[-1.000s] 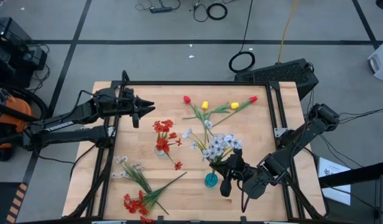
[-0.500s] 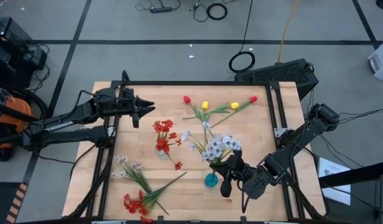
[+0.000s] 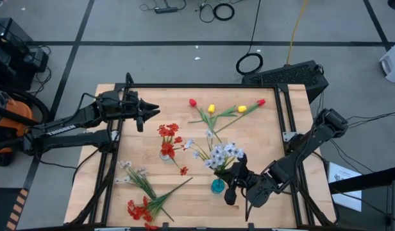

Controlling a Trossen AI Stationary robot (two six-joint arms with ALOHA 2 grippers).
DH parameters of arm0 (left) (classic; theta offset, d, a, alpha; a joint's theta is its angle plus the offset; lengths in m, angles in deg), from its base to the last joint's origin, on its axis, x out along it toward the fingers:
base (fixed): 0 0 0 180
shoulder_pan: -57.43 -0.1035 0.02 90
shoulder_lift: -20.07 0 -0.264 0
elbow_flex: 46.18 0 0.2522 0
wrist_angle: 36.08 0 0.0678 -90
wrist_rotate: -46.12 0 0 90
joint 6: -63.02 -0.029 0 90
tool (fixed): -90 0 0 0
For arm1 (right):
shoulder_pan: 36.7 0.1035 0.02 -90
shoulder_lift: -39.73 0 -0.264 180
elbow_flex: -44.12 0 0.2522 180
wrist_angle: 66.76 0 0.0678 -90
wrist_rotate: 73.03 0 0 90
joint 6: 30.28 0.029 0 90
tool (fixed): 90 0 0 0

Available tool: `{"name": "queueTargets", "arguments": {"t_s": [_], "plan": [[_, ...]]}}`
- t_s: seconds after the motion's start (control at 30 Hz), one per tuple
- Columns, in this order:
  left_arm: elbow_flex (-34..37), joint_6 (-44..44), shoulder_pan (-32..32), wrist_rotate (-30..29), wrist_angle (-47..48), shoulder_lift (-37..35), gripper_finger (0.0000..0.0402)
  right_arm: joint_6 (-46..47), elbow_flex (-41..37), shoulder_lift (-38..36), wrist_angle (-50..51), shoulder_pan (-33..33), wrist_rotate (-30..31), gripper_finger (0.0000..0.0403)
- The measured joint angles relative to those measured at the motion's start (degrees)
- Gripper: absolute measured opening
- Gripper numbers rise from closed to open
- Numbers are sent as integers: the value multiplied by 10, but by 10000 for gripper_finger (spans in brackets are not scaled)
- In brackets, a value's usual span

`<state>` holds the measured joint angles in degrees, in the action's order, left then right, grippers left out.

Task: Sort flowers into vase by color
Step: Put the top white flowers into the blue vase

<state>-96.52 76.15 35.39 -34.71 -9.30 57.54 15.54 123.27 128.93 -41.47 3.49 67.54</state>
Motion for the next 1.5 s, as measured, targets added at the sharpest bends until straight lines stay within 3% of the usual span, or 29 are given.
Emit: {"name": "queueTargets", "arguments": {"t_s": [0.47, 1.23, 1.5], "plan": [[0, 0, 0, 0, 0, 0, 125, 15, 0, 36, -5, 0, -7, 0], [0, 1, 0, 7, 1, 0, 125, -3, 0, 37, -5, 0, -30, 1], [0, 1, 0, 11, 0, 0, 125, -5, 0, 36, -5, 0, -29, 42]]}}
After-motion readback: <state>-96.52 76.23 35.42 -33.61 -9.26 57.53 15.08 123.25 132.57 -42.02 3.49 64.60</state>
